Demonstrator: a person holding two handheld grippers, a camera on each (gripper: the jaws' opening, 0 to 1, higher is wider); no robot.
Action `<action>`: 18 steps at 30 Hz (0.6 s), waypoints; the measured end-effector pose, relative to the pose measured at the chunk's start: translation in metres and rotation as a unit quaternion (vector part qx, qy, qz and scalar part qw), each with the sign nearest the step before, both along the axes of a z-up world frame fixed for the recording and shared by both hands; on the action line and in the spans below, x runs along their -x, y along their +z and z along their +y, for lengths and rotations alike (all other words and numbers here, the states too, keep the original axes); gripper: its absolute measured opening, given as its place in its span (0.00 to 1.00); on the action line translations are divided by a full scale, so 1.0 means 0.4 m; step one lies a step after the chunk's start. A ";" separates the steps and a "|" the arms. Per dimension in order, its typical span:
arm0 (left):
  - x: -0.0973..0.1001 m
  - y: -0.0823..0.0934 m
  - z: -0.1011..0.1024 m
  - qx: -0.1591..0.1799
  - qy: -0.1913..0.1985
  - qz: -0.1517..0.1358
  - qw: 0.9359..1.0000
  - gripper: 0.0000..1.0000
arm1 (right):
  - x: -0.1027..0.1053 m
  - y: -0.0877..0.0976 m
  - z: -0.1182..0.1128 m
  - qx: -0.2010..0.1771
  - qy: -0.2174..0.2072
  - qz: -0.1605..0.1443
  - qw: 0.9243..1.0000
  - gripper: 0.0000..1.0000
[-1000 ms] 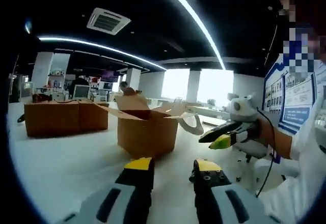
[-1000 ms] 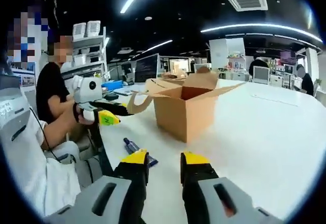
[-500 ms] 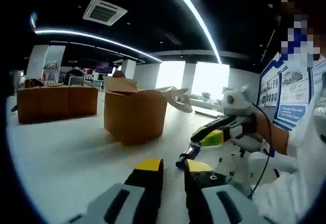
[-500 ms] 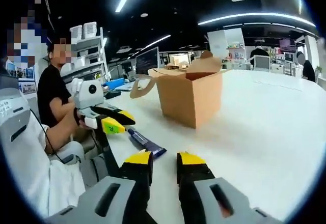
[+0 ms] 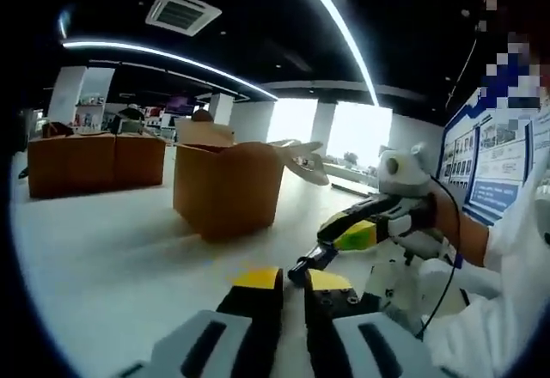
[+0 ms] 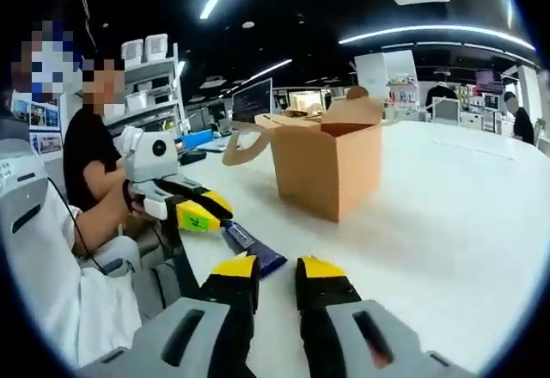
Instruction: Pick up one paper box from the group, open the paper box, and remove the item inside
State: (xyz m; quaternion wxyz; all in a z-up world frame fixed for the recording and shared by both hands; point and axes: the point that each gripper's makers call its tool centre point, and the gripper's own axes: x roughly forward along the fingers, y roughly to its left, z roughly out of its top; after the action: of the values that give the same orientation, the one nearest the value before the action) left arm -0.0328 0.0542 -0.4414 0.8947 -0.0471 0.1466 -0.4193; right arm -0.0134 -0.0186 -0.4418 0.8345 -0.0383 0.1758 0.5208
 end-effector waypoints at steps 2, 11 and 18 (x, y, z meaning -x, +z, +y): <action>-0.002 0.000 0.002 0.001 0.003 0.001 1.000 0.11 | -0.003 -0.001 0.008 0.001 0.000 0.002 1.000 0.16; -0.019 0.001 0.009 -0.020 0.033 0.003 0.999 0.13 | -0.020 -0.003 0.028 -0.003 -0.007 0.009 1.000 0.15; -0.046 -0.009 0.015 -0.037 0.045 -0.006 0.998 0.13 | -0.025 -0.002 0.032 -0.007 -0.012 0.012 1.000 0.15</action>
State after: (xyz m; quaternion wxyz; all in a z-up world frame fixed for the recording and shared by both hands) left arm -0.0143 0.0600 -0.4449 0.9146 -0.0184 0.1545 -0.3733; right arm -0.0033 -0.0056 -0.4426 0.8387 -0.0238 0.1825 0.5126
